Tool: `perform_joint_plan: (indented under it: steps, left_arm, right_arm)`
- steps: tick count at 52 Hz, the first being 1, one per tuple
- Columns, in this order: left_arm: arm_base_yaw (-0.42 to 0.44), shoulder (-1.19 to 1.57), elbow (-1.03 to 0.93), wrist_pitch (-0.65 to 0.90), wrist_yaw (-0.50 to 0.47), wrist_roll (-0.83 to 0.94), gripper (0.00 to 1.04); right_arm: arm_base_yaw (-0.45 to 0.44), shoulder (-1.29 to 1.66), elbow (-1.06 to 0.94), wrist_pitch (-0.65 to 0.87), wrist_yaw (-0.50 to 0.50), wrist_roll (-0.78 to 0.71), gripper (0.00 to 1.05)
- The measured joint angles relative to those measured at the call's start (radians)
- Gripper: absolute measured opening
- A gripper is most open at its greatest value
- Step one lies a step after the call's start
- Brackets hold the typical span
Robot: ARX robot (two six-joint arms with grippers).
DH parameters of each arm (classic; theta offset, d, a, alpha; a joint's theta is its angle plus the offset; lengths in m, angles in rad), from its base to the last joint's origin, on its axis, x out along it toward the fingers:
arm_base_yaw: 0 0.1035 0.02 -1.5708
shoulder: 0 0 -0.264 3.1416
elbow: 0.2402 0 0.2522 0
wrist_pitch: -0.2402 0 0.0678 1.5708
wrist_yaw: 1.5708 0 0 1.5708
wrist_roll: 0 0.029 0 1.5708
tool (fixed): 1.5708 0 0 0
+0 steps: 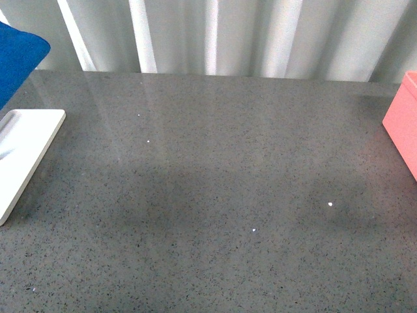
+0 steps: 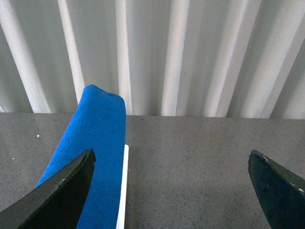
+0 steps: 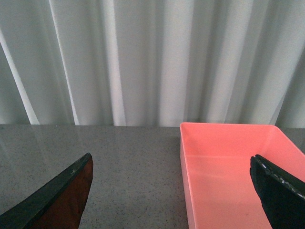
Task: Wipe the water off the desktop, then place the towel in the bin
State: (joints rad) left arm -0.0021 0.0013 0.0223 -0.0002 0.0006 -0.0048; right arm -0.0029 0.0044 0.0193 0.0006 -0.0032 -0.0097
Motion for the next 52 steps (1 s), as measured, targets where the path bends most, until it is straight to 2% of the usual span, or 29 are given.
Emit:
perform_joint_plan:
  steps: [33, 38, 40, 46, 52]
  left_arm:
    - [0.0, 0.0, 0.0, 0.0, 0.0, 0.0, 0.98]
    - [-0.03, 0.085, 0.052, -0.148, -0.115, -0.112, 0.98]
    - [-0.029, 0.142, 0.069, -0.172, -0.117, -0.159, 0.98]
    - [0.043, 0.336, 0.104, -0.068, 0.032, -0.225, 0.98]
    - [0.103, 0.578, 0.203, 0.12, 0.11, -0.178, 0.98]
  right_arm:
    - [0.0, 0.0, 0.0, 0.0, 0.0, 0.0, 0.98]
    - [0.0, 0.0, 0.0, 0.0, 0.0, 0.0, 0.98]
    - [0.0, 0.0, 0.0, 0.0, 0.0, 0.0, 0.98]
    - [0.0, 0.0, 0.0, 0.0, -0.001, 0.0, 0.98]
    - [0.0, 0.0, 0.0, 0.0, 0.0, 0.0, 0.98]
